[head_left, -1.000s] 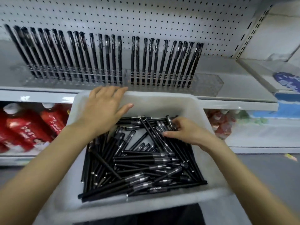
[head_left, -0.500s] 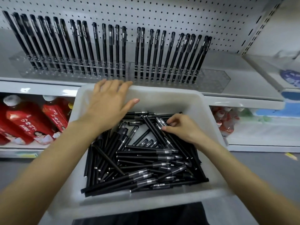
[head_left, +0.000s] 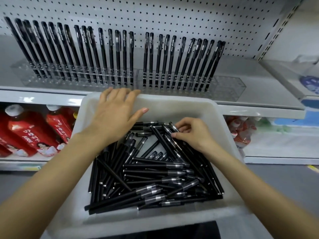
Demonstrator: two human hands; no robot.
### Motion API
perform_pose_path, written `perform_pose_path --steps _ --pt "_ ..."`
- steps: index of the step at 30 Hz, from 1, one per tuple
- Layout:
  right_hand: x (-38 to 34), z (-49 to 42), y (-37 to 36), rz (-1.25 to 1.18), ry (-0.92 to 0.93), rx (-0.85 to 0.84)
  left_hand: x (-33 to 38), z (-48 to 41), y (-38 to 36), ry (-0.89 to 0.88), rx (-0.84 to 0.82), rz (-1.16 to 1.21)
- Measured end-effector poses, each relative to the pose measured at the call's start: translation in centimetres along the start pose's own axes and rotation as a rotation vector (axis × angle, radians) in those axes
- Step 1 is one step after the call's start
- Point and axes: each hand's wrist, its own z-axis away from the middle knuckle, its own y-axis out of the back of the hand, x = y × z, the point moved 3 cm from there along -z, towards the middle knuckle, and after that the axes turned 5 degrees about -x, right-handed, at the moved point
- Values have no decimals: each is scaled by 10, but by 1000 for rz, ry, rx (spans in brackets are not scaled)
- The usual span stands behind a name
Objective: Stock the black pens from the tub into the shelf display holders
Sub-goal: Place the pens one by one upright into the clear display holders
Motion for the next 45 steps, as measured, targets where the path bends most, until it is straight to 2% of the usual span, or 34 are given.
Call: perform_pose_path --steps 3,7,10,14,18,22,25,28,31,33,35,37,41,45 --pt "-9 3 15 -199 -3 19 0 -1 3 -6 -1 31" --pt "-29 8 42 -321 48 31 10 -1 13 -45 6 108" --pt "-45 9 65 -511 96 27 37 -5 25 -67 -13 364" --pt "-66 7 91 -684 213 39 74 -17 35 -33 -56 966" --pt "-77 7 108 -737 319 46 98 -30 32 -75 -123 1103" --pt "-75 8 114 -738 354 41 108 -39 27 -15 -95 1177" --pt "-71 7 121 -629 320 97 112 -45 28 -18 -52 1103" --pt "-68 4 133 -520 299 121 116 -51 28 -75 -14 892" --pt "-72 0 166 -478 319 182 112 -58 34 -199 108 302" --pt "-72 -5 196 -514 350 307 105 -63 35 -240 149 45" --pt "-67 -13 220 -556 361 423 95 -66 27 -212 102 4" --pt "-58 -23 229 -553 344 469 88 -67 17 -165 29 -4" --pt "-45 -40 224 -475 341 442 81 -67 3 -172 33 -129" --pt "-38 -55 217 -453 345 442 79 -66 1 -186 59 -150"
